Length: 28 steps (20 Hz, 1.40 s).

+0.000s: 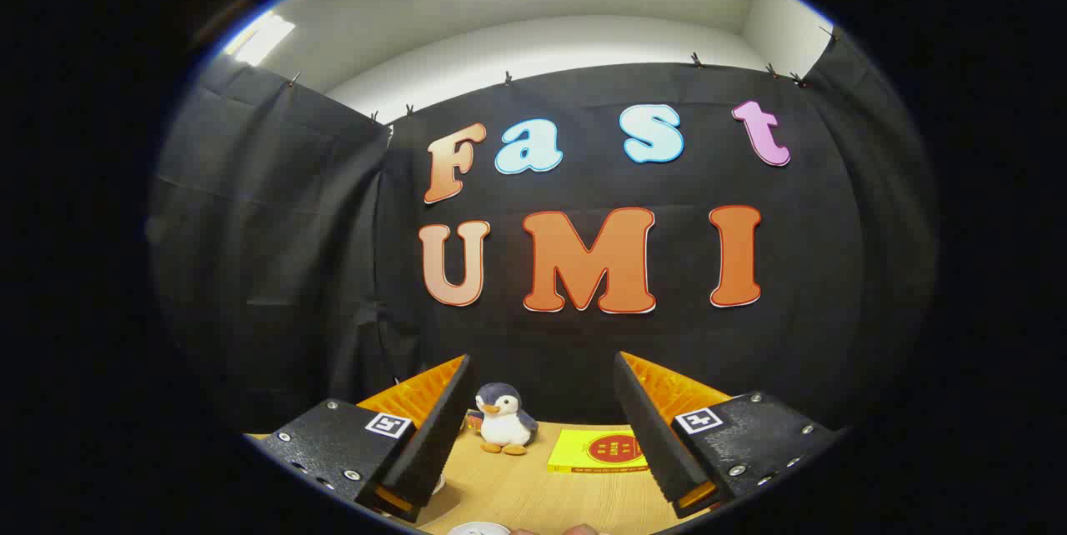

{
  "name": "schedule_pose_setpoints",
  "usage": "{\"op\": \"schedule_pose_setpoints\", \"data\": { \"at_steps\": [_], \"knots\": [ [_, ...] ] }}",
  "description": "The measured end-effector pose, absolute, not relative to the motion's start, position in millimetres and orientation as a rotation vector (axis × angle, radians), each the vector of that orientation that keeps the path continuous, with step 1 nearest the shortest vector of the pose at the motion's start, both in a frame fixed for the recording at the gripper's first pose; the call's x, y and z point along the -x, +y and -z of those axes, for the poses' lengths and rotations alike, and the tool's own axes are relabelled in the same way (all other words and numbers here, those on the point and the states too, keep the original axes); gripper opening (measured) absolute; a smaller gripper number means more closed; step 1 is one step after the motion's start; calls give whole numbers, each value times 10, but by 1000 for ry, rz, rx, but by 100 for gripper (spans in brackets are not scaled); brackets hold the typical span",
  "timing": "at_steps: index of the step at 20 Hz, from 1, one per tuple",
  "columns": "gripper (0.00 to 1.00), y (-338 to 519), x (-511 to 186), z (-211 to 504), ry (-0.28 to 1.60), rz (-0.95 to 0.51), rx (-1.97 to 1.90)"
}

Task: Open the storage box then place both shoes into the box .Put the left shoe in first, then the right shoe, with the right side of both shoes facing outward in a uniform manner.

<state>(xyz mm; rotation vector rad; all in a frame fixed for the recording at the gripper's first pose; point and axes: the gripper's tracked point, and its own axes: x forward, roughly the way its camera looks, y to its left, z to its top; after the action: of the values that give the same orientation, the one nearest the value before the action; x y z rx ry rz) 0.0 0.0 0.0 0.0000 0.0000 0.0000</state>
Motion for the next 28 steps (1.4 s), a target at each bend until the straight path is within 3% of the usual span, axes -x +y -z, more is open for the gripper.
{"op": "schedule_pose_setpoints", "data": {
  "at_steps": [28],
  "knots": [
    [99,-12,120,58,19,-6,-13]
  ]
}}
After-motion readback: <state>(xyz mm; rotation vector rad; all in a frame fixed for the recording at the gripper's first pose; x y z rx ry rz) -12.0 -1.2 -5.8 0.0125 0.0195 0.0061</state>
